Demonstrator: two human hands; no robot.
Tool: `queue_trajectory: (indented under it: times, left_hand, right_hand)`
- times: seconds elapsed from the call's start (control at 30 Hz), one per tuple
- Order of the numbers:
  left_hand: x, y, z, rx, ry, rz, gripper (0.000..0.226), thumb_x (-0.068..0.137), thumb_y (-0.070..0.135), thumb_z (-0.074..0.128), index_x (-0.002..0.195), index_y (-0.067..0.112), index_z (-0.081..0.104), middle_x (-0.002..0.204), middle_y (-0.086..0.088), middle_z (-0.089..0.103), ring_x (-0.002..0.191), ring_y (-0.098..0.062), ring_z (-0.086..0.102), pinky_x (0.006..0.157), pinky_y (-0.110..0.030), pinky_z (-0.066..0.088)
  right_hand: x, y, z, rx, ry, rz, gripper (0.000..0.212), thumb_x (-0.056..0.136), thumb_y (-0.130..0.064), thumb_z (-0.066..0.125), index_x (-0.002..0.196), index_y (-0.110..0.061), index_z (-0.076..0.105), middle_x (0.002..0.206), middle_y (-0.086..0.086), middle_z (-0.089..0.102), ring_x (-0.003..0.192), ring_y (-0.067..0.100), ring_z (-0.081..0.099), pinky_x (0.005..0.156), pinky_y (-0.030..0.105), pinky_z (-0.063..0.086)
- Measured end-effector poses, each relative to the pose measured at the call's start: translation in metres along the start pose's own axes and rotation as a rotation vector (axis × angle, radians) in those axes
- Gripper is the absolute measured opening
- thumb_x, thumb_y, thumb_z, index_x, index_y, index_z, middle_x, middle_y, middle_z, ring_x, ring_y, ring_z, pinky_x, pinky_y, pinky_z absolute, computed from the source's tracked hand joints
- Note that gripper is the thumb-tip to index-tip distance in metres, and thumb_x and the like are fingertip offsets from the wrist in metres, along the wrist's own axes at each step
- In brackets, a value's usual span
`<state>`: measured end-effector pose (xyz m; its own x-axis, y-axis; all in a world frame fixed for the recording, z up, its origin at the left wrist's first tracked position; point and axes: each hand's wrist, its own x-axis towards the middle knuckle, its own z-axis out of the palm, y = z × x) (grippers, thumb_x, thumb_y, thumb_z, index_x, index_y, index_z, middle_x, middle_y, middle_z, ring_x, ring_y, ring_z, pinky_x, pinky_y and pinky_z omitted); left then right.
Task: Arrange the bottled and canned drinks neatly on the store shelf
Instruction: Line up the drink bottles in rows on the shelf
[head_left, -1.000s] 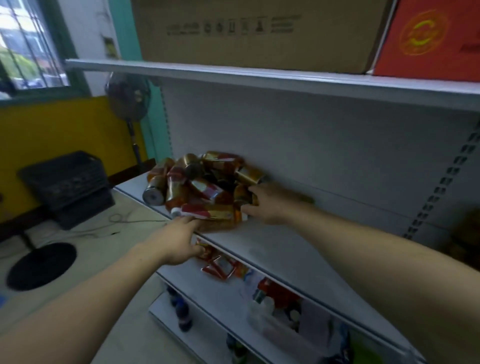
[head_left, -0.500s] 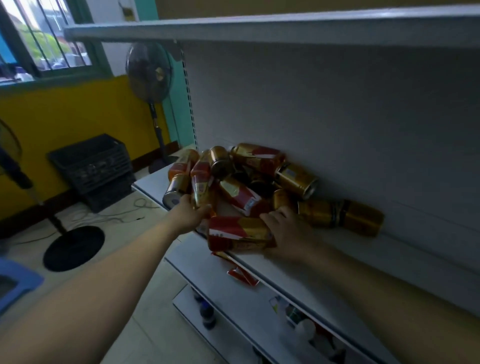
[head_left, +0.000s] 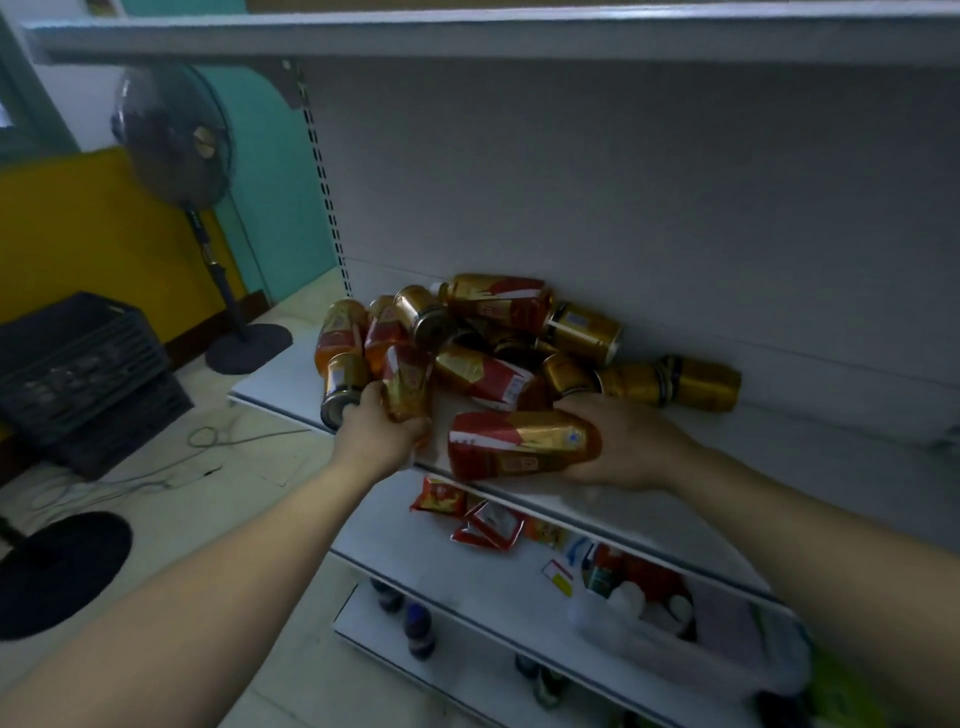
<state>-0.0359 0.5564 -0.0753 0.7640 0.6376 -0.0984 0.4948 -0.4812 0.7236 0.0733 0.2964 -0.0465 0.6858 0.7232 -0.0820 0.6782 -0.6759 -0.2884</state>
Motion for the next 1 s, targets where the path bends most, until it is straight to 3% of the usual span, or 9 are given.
queue_trajectory:
  times: [0.17,0.27,0.37,0.5,0.67,0.77,0.87,0.93,1.0]
  left_hand:
    - [-0.008,-0.006,-0.020,0.001,-0.049,0.054,0.075,0.072,0.034,0.069,0.139,0.025,0.036,0.121,-0.014,0.045,0.083,-0.028,0.062,0.065,-0.034,0.058]
    - [-0.008,-0.005,-0.032,0.147,0.006,0.166,0.069,0.074,0.028,0.068,0.137,0.022,0.042,0.125,-0.016,0.044,0.097,-0.030,0.054,0.076,-0.029,0.047]
    - [-0.006,-0.001,-0.042,0.218,-0.001,0.261,0.065,0.073,0.030,0.070,0.133,0.023,0.047,0.119,-0.010,0.051,0.100,-0.029,0.055,0.073,-0.028,0.043]
    - [-0.010,0.000,-0.043,0.305,-0.013,0.353,0.068,0.073,0.029,0.073,0.134,0.024,0.045,0.122,-0.007,0.050,0.105,-0.029,0.055,0.073,-0.028,0.039]
    - [-0.007,0.007,-0.055,0.119,0.036,0.392,0.053,0.071,0.024,0.076,0.116,0.024,0.049,0.103,0.004,0.058,0.094,-0.024,0.061,0.073,-0.029,0.045]
    - [0.000,0.023,-0.063,-0.038,0.056,0.403,0.046,0.070,0.026,0.076,0.103,0.032,0.046,0.089,0.008,0.057,0.080,-0.021,0.060,0.069,-0.031,0.050]
    - [0.013,0.037,-0.059,-0.174,0.068,0.442,0.040,0.073,0.020,0.076,0.104,0.028,0.052,0.085,0.014,0.056,0.081,-0.011,0.057,0.060,-0.015,0.039]
    - [0.021,0.042,-0.052,-0.252,0.022,0.431,0.037,0.079,0.021,0.073,0.111,0.024,0.055,0.086,0.020,0.055,0.079,0.001,0.055,0.056,-0.005,0.036]
    - [0.027,0.042,-0.045,-0.283,-0.034,0.403,0.040,0.085,0.026,0.067,0.122,0.022,0.054,0.093,0.016,0.059,0.086,0.000,0.058,0.063,-0.005,0.037]
  right_hand:
    - [-0.006,-0.016,-0.010,0.022,0.035,0.140,0.090,0.069,-0.056,0.076,0.145,-0.035,0.033,0.145,-0.001,0.042,0.125,0.019,0.046,0.101,0.032,0.041]
    - [-0.008,-0.026,-0.022,0.012,0.115,0.156,0.088,0.070,-0.055,0.077,0.145,-0.032,0.036,0.143,0.001,0.045,0.124,0.020,0.047,0.096,0.026,0.039]
    - [-0.008,-0.039,-0.034,0.027,0.169,0.164,0.087,0.071,-0.050,0.078,0.145,-0.031,0.036,0.140,0.000,0.049,0.120,0.019,0.051,0.085,0.022,0.036]
    - [-0.004,-0.053,-0.040,0.055,0.198,0.147,0.087,0.070,-0.046,0.079,0.144,-0.034,0.036,0.138,-0.003,0.052,0.117,0.017,0.054,0.088,0.023,0.042]
    - [0.008,-0.060,-0.046,0.074,0.196,0.137,0.096,0.067,-0.043,0.079,0.147,-0.038,0.026,0.134,-0.002,0.053,0.108,0.017,0.058,0.078,0.026,0.046]
    - [0.022,-0.060,-0.048,0.135,0.223,0.129,0.107,0.062,-0.046,0.081,0.149,-0.039,0.019,0.115,0.001,0.057,0.093,0.015,0.057,0.065,0.023,0.043]
    - [0.034,-0.064,-0.039,0.297,0.315,0.130,0.113,0.058,-0.049,0.083,0.149,-0.039,0.017,0.127,-0.004,0.051,0.114,0.014,0.053,0.087,0.029,0.048]
    - [0.041,-0.069,-0.025,0.501,0.396,0.133,0.100,0.059,-0.044,0.085,0.143,-0.038,0.029,0.130,-0.011,0.051,0.116,0.009,0.051,0.094,0.031,0.046]
    - [0.049,-0.073,-0.007,0.658,0.451,0.137,0.061,0.066,-0.033,0.084,0.120,-0.031,0.054,0.108,-0.013,0.061,0.097,0.005,0.059,0.082,0.028,0.047]
